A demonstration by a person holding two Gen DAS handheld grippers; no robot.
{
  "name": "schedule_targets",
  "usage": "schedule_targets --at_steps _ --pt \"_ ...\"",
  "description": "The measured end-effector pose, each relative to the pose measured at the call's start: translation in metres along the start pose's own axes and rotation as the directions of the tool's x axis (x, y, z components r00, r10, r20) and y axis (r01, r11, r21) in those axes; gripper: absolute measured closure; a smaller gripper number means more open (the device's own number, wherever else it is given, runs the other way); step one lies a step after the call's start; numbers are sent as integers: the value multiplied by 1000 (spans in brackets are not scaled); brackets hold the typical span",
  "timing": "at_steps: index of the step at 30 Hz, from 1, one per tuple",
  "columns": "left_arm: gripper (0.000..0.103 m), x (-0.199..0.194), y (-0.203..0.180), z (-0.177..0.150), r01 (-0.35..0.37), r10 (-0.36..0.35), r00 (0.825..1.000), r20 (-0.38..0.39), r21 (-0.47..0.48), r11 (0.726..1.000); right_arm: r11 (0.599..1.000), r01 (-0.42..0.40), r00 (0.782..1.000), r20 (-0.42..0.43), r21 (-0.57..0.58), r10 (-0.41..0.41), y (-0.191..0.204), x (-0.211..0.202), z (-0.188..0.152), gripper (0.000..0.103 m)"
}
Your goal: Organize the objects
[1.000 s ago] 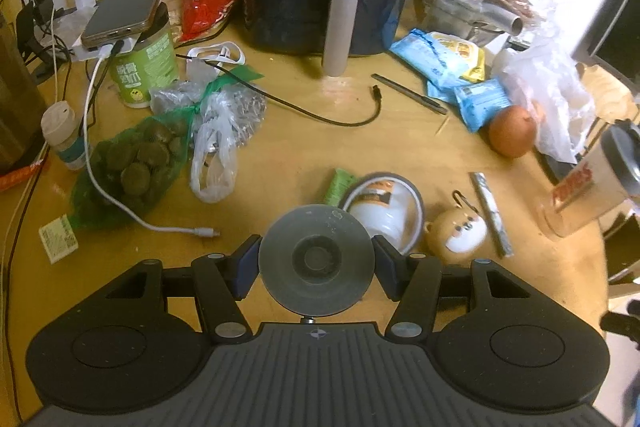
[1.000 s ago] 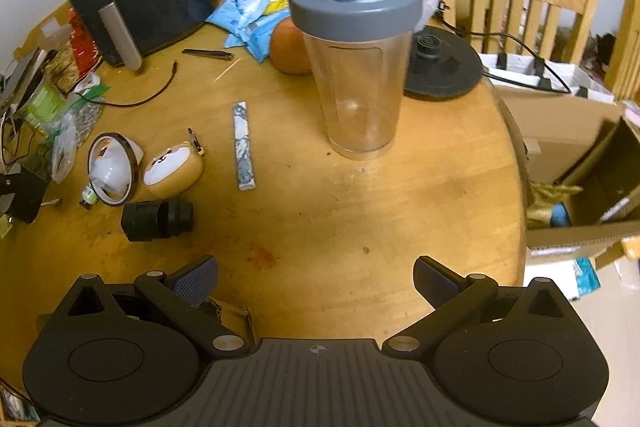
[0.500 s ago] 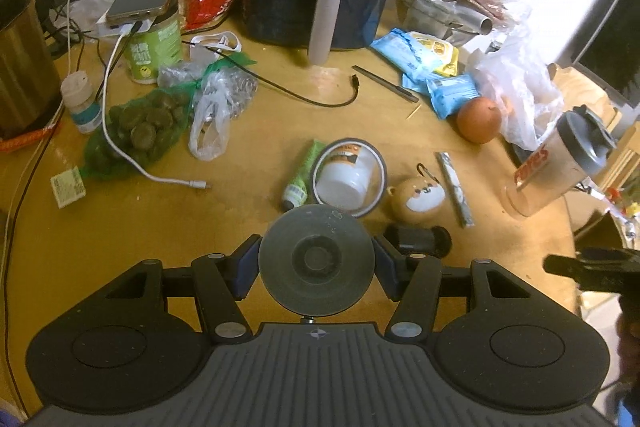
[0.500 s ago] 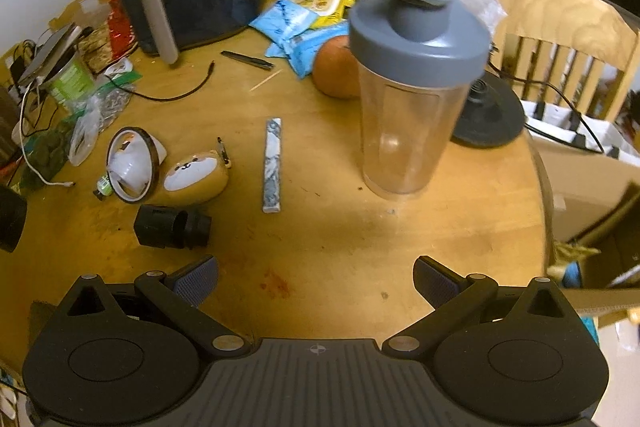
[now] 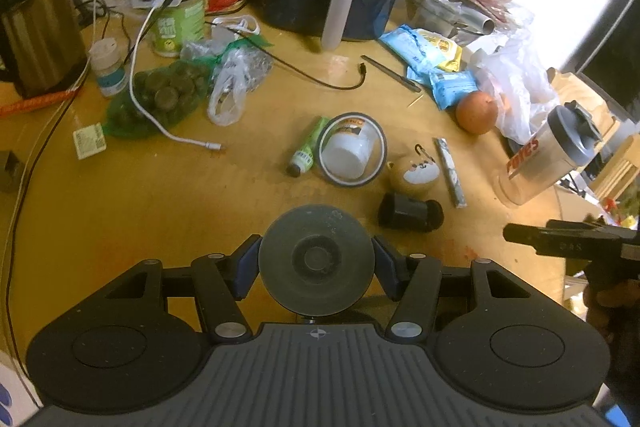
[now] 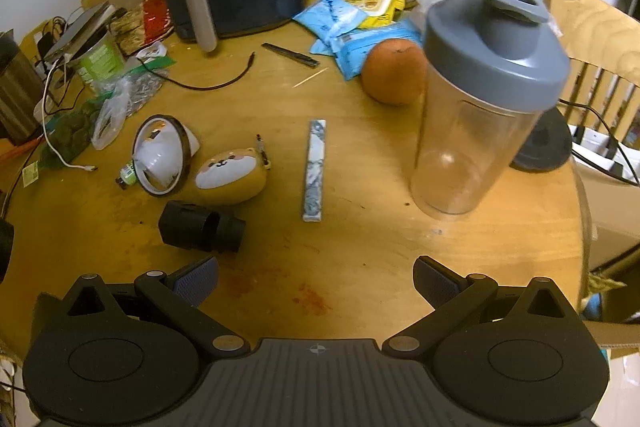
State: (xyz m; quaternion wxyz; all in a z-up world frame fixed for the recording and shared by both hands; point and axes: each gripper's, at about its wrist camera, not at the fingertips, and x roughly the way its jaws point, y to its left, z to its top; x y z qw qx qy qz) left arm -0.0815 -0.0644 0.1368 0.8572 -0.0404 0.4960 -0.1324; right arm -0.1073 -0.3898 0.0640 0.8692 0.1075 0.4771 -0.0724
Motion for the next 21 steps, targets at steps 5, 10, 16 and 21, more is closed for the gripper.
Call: schedule_targets --at_steps 5,10,16,21 --pt "46 -5 1 -8 5 -6 1000 -5 -14 1000 999 -38 999 -19 0 38 5 8 4 9" --pt "46 -8 2 -12 5 -5 1000 -10 -24 1000 994 -104 993 -53 36 106 9 21 6 19" --pt "46 -11 7 -17 2 -3 1000 -11 -39 999 987 -158 984 -82 41 161 17 36 10 34" --pt "46 -14 15 -20 -12 11 1000 -12 -68 998 980 -192 975 -100 50 197 22 51 15 41"
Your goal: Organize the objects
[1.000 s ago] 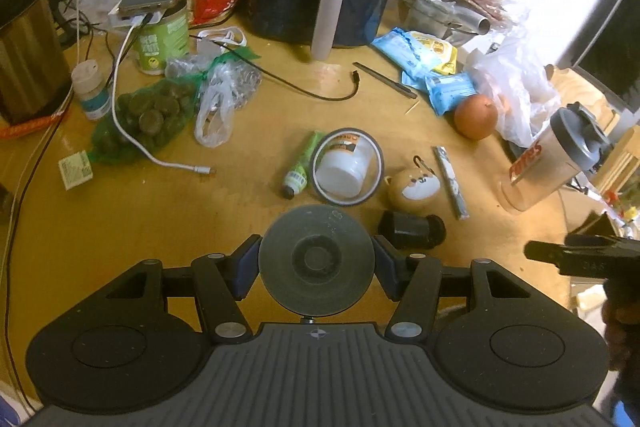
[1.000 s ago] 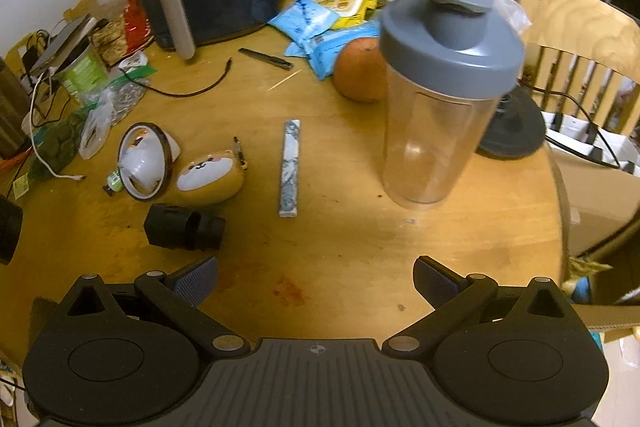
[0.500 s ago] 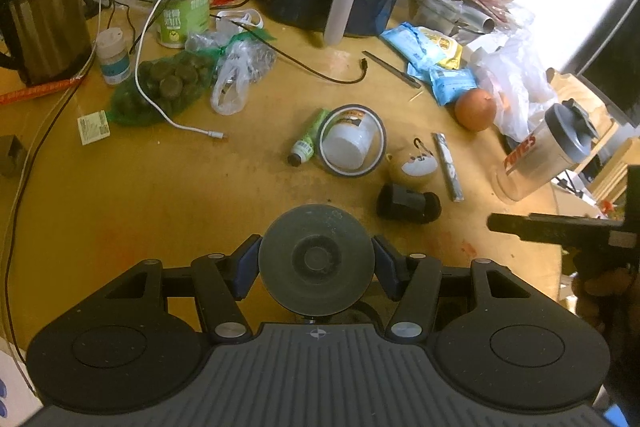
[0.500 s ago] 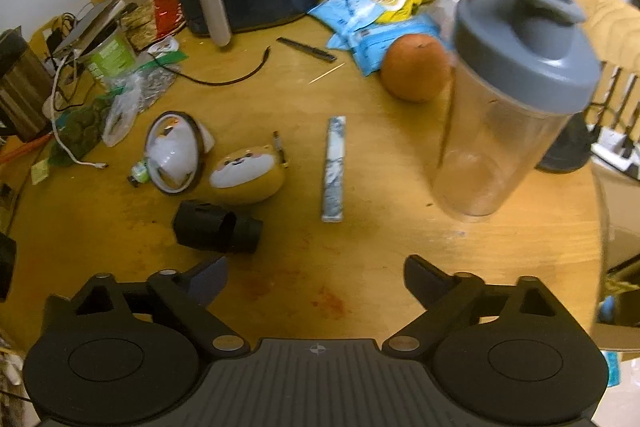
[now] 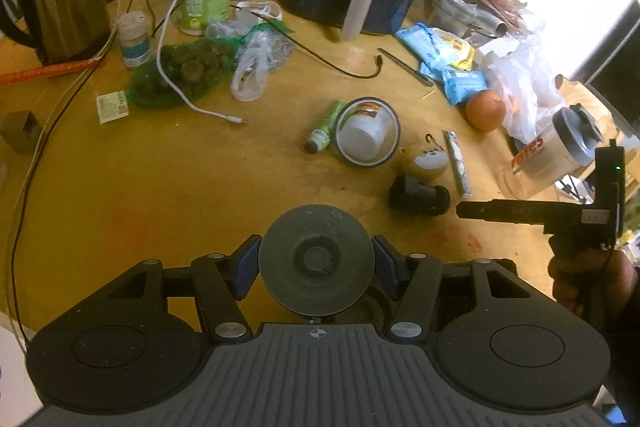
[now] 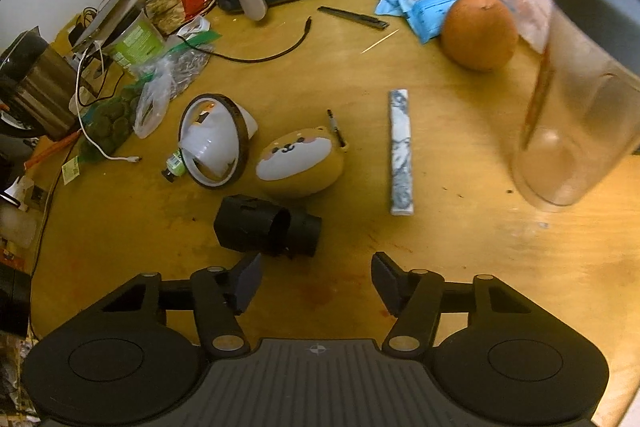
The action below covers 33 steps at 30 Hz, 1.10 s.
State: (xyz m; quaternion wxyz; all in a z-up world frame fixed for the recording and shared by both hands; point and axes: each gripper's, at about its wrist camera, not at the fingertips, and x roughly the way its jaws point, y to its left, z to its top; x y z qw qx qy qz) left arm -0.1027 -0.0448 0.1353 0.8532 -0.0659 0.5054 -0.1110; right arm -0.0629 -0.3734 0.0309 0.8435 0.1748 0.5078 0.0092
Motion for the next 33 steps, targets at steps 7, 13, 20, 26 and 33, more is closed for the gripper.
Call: schedule_targets --at_steps 7,13,20,26,33 --pt "46 -5 12 -3 -25 25 1000 3 -41 999 1000 -19 999 -27 2 19 4 23 9 48" --pt "46 -6 18 -5 -37 37 999 1 -63 997 1000 -8 999 -46 -3 7 6 39 15 59" --pt "46 -4 17 -6 -31 31 1000 -4 -57 998 1000 -23 998 -55 4 23 5 39 14 80" --pt "46 -4 16 -6 -22 22 1000 -4 -45 999 991 71 997 -23 -109 -74 13 20 9 80" --pt "46 -3 14 -7 -14 14 1000 -10 -36 999 972 143 988 -32 -186 -151 12 22 -2 79"
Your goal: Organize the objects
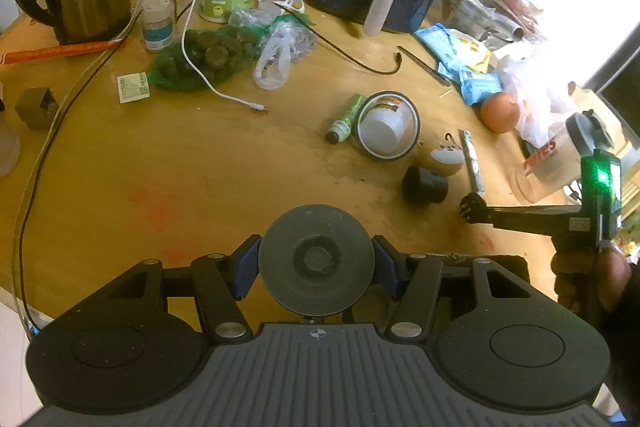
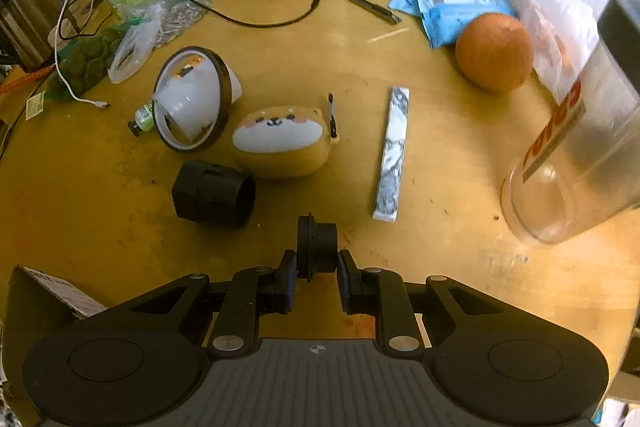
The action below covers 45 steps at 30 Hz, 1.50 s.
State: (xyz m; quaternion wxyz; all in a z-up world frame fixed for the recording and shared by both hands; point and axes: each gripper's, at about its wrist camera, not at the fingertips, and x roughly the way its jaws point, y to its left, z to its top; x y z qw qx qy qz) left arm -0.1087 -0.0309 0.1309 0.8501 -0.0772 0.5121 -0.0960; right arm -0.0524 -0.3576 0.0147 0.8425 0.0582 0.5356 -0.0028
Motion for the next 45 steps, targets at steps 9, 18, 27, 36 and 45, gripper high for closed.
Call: schedule_targets --at_steps 9,18,27,36,45 --pt "46 -4 0 -4 -2 2 1000 -1 -2 1000 1000 -4 1000 31 5 4 -1 8 4 76" --pt "46 -9 2 -11 -7 7 1000 3 -12 1000 1000 -10 997 70 4 10 2 10 8 80" --pt "46 -8 -3 -14 7 -7 1000 2 -1 1000 999 -24 993 120 24 21 -3 -22 1 80" --pt "46 -4 -15 -16 29 -29 1000 -8 32 999 993 -87 983 166 80 73 -9 -68 -10 80" --pt "46 1 -30 -20 56 -55 998 -25 67 996 979 -159 977 161 129 137 -3 -96 -36 80"
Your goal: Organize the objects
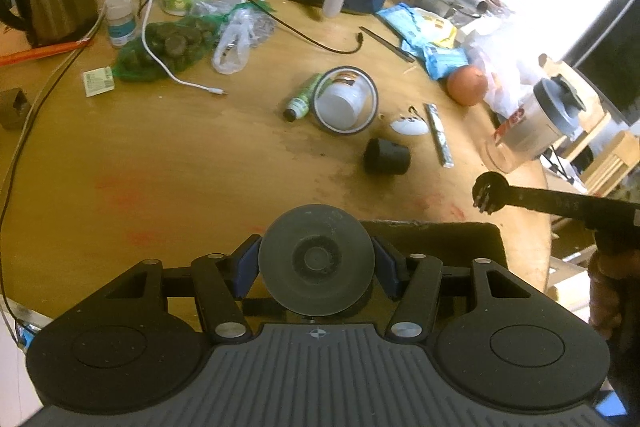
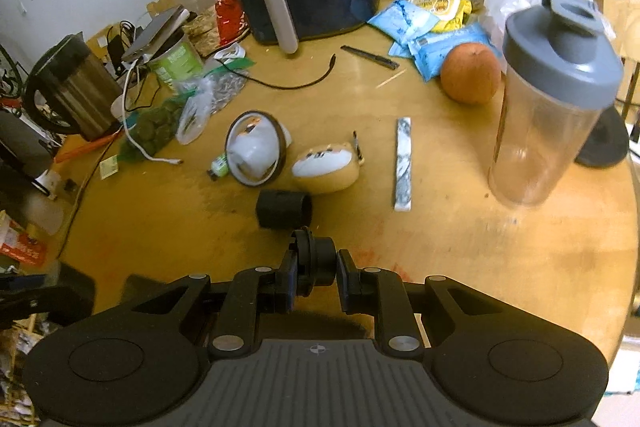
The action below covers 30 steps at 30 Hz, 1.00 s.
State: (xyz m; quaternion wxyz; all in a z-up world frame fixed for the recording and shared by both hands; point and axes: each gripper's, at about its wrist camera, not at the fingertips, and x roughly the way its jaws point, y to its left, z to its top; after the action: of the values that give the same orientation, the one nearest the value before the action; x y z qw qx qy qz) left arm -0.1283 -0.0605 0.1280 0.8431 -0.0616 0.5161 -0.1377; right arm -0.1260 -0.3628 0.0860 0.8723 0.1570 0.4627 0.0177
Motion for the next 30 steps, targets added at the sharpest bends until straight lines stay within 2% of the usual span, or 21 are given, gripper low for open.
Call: schedule_targets --at_steps 13,24,30 --pt "46 16 -23 -11 44 -39 997 -61 82 996 999 -42 997 -64 25 44 6 -14 -42 80" --pt "46 31 -29 -30 15 -4 993 -120 90 996 998 -45 994 -98 38 48 3 -15 -63 80" --pt "45 26 -31 -34 15 -6 995 -102 89 996 999 -48 993 -109 23 50 5 -13 -64 80"
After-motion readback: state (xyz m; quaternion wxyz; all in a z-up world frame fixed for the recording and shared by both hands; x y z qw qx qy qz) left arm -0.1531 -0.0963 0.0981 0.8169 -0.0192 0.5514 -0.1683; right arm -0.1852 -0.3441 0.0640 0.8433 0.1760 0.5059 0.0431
